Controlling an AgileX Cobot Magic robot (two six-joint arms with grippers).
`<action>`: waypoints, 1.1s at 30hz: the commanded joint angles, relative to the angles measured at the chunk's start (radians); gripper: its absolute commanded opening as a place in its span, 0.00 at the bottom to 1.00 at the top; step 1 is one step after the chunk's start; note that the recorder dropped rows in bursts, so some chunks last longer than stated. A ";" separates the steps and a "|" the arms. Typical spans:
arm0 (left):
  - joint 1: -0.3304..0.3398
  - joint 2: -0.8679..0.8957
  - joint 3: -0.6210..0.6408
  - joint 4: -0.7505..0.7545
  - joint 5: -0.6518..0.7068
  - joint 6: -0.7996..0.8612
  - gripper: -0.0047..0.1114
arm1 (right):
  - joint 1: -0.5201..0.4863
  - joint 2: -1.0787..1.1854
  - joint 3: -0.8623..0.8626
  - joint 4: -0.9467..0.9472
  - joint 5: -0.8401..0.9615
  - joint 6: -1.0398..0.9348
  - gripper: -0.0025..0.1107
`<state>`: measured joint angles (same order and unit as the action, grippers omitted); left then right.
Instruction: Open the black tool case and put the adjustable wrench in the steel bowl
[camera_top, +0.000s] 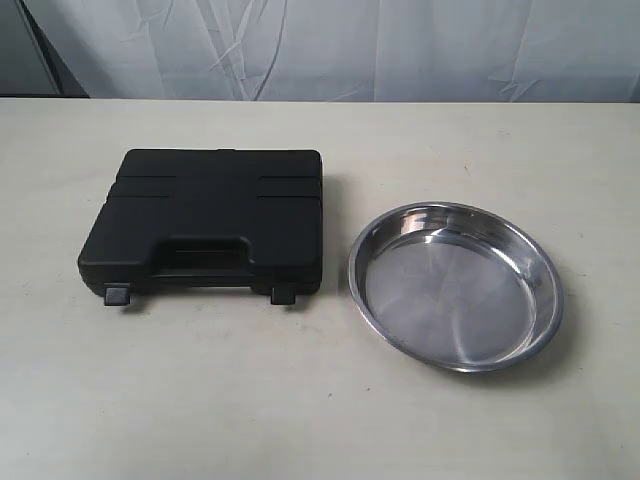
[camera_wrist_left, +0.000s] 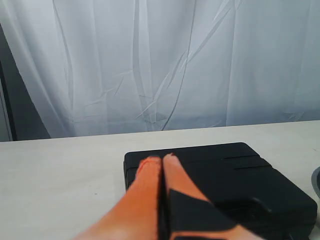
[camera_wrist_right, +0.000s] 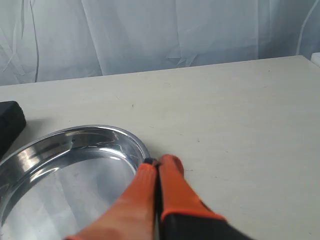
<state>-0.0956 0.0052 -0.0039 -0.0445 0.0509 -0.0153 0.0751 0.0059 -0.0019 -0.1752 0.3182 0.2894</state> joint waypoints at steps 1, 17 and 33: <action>-0.007 -0.005 0.004 0.006 -0.002 -0.001 0.04 | -0.005 -0.006 0.002 -0.006 -0.007 -0.002 0.01; -0.007 -0.005 0.004 0.006 0.000 -0.001 0.04 | -0.005 -0.006 0.002 0.364 -0.440 0.115 0.01; -0.007 -0.005 0.004 0.006 0.000 -0.001 0.04 | -0.005 -0.006 0.001 0.702 -0.519 0.512 0.01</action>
<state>-0.0956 0.0052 -0.0039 -0.0445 0.0509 -0.0153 0.0745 0.0059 -0.0019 0.5138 -0.2015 0.6548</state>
